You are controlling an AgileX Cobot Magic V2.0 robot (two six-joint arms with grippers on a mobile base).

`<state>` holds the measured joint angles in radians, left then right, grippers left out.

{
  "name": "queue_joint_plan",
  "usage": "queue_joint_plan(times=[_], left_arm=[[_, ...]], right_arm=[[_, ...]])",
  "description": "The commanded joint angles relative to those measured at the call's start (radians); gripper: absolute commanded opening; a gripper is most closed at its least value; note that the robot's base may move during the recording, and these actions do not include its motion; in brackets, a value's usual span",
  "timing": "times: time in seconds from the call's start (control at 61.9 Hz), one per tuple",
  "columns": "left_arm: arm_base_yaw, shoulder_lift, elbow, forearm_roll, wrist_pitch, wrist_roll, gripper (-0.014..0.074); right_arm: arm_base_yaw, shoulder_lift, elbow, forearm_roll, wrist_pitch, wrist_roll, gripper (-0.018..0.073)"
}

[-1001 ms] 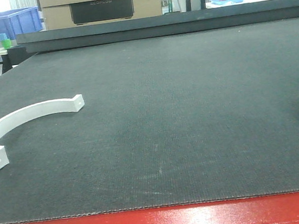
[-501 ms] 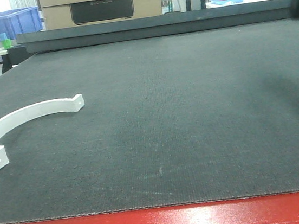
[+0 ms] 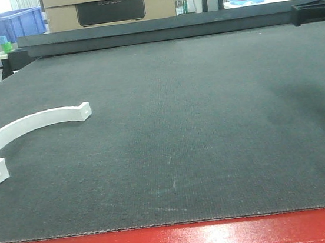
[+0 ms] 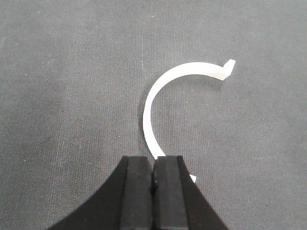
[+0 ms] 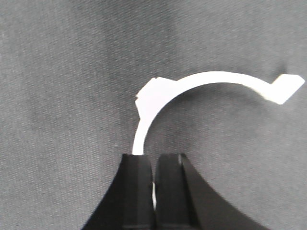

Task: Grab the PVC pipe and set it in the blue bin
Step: 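Lower the right gripper onto the nearer white pipe clamp and close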

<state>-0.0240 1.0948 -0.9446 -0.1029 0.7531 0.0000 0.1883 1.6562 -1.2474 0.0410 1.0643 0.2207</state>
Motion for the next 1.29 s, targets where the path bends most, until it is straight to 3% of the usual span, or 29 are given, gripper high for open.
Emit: queue_joint_plan(times=[0.0, 0.081, 0.921, 1.066, 1.276], left_arm=[[0.001, 0.0, -0.005, -0.012, -0.015, 0.0, -0.0111], [0.001, 0.0, -0.005, -0.012, -0.015, 0.0, -0.0111], [0.001, 0.0, -0.005, -0.012, -0.015, 0.0, -0.0111], [0.001, 0.0, -0.005, -0.012, -0.015, 0.0, -0.0111], [0.001, 0.0, -0.005, -0.012, -0.022, 0.0, -0.0111]], right_arm=[[0.005, 0.011, -0.008, -0.011, 0.002, 0.007, 0.0141], [0.005, 0.024, -0.007, -0.013, -0.008, 0.014, 0.0207], [0.005, 0.17, -0.007, -0.007, -0.039, 0.025, 0.02], [0.005, 0.17, -0.007, -0.007, -0.041, 0.025, 0.0126], [0.005, 0.17, -0.007, -0.007, -0.043, 0.025, -0.008]])
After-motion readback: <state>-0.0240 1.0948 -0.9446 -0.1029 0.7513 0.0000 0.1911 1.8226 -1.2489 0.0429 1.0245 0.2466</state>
